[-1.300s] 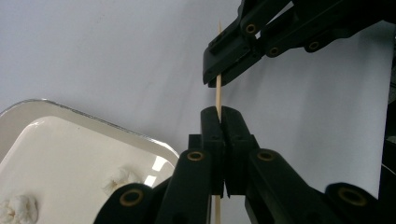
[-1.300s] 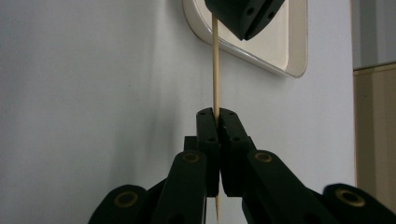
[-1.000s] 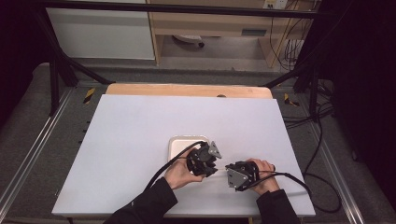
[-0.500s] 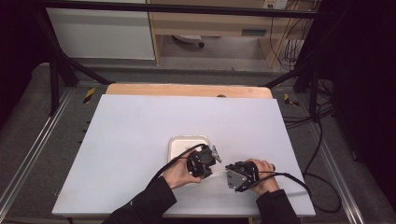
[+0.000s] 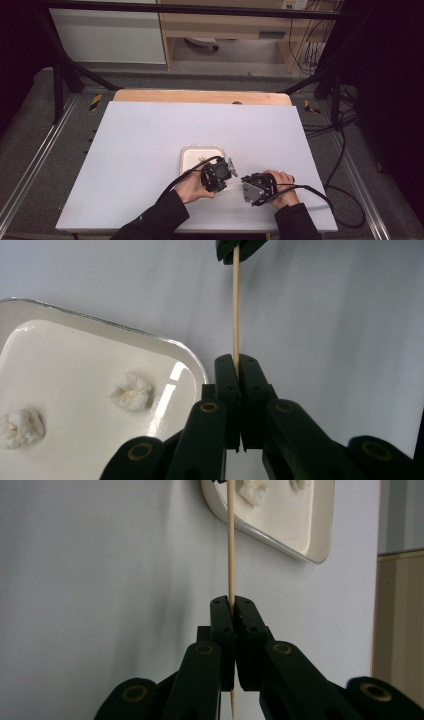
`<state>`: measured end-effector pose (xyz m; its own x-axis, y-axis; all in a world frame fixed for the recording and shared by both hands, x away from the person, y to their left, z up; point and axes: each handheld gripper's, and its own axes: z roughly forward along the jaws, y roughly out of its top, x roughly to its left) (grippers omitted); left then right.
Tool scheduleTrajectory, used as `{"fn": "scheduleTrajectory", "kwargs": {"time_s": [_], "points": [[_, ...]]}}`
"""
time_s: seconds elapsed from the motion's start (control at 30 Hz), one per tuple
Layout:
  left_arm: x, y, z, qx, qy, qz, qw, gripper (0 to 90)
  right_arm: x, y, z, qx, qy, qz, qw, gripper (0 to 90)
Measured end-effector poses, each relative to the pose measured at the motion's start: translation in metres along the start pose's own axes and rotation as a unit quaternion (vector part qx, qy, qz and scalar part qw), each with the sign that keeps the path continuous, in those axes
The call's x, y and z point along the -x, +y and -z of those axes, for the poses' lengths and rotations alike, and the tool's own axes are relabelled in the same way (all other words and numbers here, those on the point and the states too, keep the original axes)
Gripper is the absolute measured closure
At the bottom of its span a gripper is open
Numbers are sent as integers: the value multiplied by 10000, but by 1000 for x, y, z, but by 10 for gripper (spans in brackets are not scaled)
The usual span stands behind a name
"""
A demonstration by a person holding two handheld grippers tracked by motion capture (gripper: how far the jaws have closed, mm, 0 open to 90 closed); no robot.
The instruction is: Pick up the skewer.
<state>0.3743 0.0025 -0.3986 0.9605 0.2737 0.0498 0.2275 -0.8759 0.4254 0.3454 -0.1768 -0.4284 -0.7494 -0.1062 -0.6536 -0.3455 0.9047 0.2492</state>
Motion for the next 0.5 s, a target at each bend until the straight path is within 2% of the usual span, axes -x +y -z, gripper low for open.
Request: {"fn": "scheduleTrajectory", "kwargs": {"time_s": [0.1, 0.13, 0.17, 0.23, 0.27, 0.3, 0.33, 0.37, 0.4, 0.47, 0.5], "points": [[0, -1, 1, 56, 51, 21, 10000, 886, 1, -1, 1, 59, -41, -129, 9999, 836], [0, -2, 2, 51, 62, 9, 10000, 886, 1, -1, 2, 107, -39, -272, 9996, 812], [0, -3, 2, 88, 70, 38, 9999, 886, 3, -2, 4, 150, -29, -519, 9985, 726], [-1, -8, 5, 104, 111, 75, 9999, 886, 4, -4, 5, 207, -35, -803, 9965, 657], [-1, -8, 5, 104, 111, 75, 9999, 886, 4, -4, 5, 207, -35, -803, 9965, 657], [-2, -10, 6, 84, 125, 76, 9999, 886, 5, -8, 6, 226, -77, -1238, 9920, 551], [-3, -12, 6, 88, 152, 98, 9998, 886, 5, -8, 6, 226, -77, -1238, 9920, 551], [-3, -14, 7, 90, 171, 104, 9998, 885, 6, -12, 6, 299, -134, -1590, 9867, 496], [-4, -16, 8, 81, 193, 114, 9997, 885, 7, -14, 7, 346, -145, -1788, 9832, 468], [-6, -20, 10, 110, 224, 178, 9995, 885, 8, -18, 9, 411, -183, -2221, 9740, 413], [-6, -23, 11, 146, 236, 221, 9994, 885, 9, -20, 10, 428, -207, -2364, 9705, 393]]}}
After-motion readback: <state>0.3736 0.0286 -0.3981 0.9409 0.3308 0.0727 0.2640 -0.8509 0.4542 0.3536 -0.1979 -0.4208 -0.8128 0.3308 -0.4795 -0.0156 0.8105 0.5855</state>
